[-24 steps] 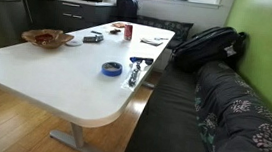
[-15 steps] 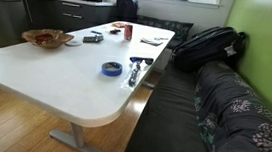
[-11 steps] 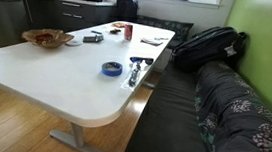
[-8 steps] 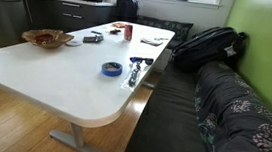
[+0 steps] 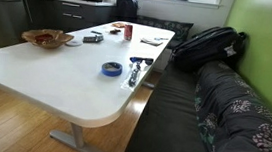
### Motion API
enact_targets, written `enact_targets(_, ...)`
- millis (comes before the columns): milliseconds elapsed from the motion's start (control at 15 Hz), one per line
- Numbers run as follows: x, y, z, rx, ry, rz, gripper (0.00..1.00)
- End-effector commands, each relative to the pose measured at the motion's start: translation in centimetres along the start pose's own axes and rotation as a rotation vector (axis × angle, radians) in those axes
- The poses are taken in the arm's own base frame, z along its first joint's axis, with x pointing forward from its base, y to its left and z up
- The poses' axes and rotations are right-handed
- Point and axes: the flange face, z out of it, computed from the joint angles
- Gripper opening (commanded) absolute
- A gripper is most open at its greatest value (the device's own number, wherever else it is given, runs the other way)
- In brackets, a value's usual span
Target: Place the toy cart next to the blue tape
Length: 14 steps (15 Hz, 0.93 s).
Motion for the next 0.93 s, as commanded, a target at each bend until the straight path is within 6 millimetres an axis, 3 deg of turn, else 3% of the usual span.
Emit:
enact_targets(0,0.1,0.3,0.0,0.002,-0.002,0.003,1.0)
enact_targets(133,1.6,0.8,1.3,0.019,0.05,0.176,1.0)
enact_targets(533,9.8,-0.6,6.8,0.167,0.328,0.363,1.0)
enact_targets(867,11.9,0.5,10.8,0.207,0.38,0.586,1.0)
